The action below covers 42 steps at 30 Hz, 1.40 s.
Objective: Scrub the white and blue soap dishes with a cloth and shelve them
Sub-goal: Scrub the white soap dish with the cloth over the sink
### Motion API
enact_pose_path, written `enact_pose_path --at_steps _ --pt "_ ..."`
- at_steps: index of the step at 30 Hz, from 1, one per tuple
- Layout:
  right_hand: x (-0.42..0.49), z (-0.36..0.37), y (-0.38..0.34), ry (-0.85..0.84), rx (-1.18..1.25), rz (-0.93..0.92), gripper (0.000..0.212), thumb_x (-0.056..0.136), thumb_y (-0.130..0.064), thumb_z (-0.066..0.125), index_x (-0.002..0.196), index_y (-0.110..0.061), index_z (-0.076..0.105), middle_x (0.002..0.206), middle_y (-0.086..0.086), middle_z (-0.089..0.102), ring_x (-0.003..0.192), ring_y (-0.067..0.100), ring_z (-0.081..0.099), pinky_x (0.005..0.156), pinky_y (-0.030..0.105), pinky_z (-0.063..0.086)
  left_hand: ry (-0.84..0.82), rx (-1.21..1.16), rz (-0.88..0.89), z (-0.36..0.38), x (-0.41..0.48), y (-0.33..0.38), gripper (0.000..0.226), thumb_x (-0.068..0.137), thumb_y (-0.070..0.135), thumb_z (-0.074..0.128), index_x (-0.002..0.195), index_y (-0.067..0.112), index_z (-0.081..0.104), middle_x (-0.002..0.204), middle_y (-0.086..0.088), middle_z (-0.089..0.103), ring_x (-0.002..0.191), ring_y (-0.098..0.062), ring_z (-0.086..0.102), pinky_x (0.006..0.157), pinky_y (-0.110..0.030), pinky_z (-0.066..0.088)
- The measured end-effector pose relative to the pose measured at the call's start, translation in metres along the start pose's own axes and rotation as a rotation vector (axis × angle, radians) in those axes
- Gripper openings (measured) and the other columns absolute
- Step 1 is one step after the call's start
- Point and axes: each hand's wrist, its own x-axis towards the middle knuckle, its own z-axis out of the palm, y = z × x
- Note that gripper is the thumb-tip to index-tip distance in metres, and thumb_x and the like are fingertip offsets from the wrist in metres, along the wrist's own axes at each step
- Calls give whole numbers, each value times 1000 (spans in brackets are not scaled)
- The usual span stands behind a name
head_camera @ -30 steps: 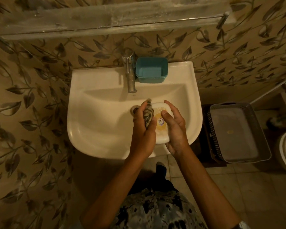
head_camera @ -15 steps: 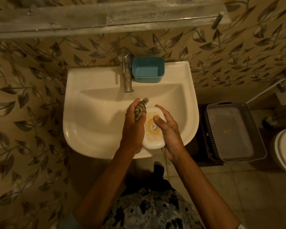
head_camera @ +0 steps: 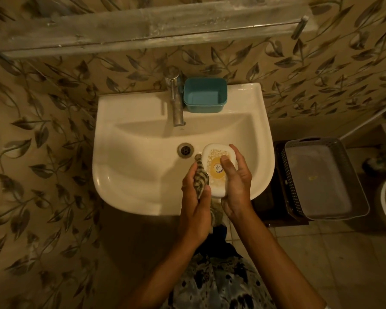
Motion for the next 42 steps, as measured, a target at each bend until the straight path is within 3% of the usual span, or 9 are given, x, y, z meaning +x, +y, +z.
enact_pose_path --at_steps 7,10,14,18,23,27,32,37,42 --pt "-9 0 -7 -289 -17 81 40 88 -9 61 122 -30 60 117 17 68 105 34 66 85 43 57 3 -12 46 -22 56 28 48 98 8 38 143 25 33 141 -10 45 119 -21 53 99 -42 48" --pt "-9 0 -9 -305 -10 73 40 89 -8 59 124 -28 60 116 19 67 102 34 67 83 42 58 7 -8 70 -20 55 30 46 98 13 38 142 27 34 139 -11 46 115 -20 55 96 -40 50" --pt "-9 2 -5 -171 46 22 38 90 -8 60 121 -29 62 116 18 68 99 31 68 82 41 58 -15 -5 27 -14 29 17 57 86 34 41 142 31 33 142 -2 44 121 -12 51 97 -32 49" --pt "-3 -2 2 58 104 16 34 89 -12 62 117 -31 62 117 14 67 102 29 67 84 43 57 -63 -54 0 -6 -6 3 56 87 30 42 142 27 33 146 2 41 130 -8 43 110 -38 39" --pt "14 -12 -5 266 180 148 46 84 -18 70 124 -13 48 101 7 68 79 17 71 57 29 57 -70 -376 -212 -18 -9 -7 38 95 17 44 133 21 47 136 -7 54 123 -20 53 104 -45 44" --pt "12 -15 -14 5 44 159 28 80 -9 68 103 -19 57 88 7 70 70 18 72 55 31 55 90 -646 -326 -29 15 -4 38 97 11 42 134 5 46 121 -11 62 103 -21 63 86 -37 53" --pt "-1 -12 -16 -354 -110 95 34 77 -20 73 110 -23 66 96 10 75 93 26 71 75 36 59 113 -410 -169 -34 37 4 32 98 12 42 129 16 49 118 -4 62 109 -20 61 93 -42 49" --pt "0 -15 -21 -434 -218 9 25 88 -7 61 107 -20 72 98 4 76 94 22 71 73 28 57 -49 -127 -18 -46 42 15 35 90 21 47 125 18 51 123 -9 59 115 -26 57 97 -44 48" --pt "6 -24 -38 -635 -381 53 22 81 2 67 96 -13 73 86 4 77 79 18 73 65 25 56 -404 64 -13 -56 54 34 48 82 22 42 126 7 54 123 -19 60 110 -34 60 95 -50 49"
